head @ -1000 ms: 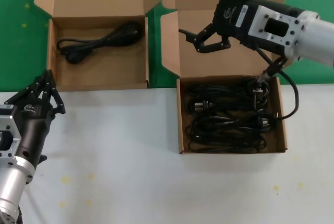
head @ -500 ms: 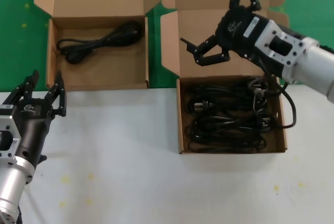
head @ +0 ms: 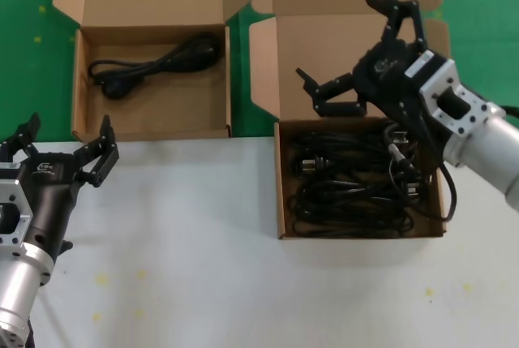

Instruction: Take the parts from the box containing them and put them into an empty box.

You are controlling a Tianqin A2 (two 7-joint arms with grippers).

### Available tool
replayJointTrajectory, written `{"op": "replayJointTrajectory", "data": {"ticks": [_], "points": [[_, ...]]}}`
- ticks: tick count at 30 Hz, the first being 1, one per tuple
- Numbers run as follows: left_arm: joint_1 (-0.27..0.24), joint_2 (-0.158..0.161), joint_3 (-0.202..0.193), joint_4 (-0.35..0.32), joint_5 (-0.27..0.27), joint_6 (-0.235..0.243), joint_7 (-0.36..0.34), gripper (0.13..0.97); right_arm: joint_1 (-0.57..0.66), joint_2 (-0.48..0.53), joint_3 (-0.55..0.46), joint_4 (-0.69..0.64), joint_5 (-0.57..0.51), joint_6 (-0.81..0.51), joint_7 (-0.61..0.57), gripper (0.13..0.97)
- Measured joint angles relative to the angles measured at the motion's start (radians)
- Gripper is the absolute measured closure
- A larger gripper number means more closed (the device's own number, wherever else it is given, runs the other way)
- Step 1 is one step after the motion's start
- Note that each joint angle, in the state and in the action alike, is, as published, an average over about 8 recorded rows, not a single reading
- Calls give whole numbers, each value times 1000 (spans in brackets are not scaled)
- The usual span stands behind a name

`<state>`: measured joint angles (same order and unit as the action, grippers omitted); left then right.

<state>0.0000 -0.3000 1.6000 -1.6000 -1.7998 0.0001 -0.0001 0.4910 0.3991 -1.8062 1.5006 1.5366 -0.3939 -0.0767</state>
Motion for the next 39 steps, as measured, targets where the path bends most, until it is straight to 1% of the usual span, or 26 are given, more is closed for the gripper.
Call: {"op": "replayJointTrajectory", "data": {"ticks": [3, 4, 12, 16, 24, 33, 39], "points": [[0, 0, 0, 0, 0, 0, 0, 462, -34, -7, 14, 7, 18, 27, 5, 129], [0, 0, 0, 0, 0, 0, 0, 462, -45, -9, 19, 9, 24, 36, 7, 129], [0, 0, 0, 0, 0, 0, 0, 287, -135, -27, 57, 27, 72, 108, 21, 129], [0, 0, 0, 0, 0, 0, 0, 287, -180, -36, 76, 36, 97, 144, 28, 129], [0, 0, 0, 0, 0, 0, 0, 177, -270, -54, 113, 55, 145, 216, 42, 129], [0, 0, 0, 0, 0, 0, 0, 132, -371, -75, 156, 75, 199, 297, 58, 129], [0, 0, 0, 0, 0, 0, 0, 132, -435, -88, 183, 88, 233, 349, 68, 129]]}}
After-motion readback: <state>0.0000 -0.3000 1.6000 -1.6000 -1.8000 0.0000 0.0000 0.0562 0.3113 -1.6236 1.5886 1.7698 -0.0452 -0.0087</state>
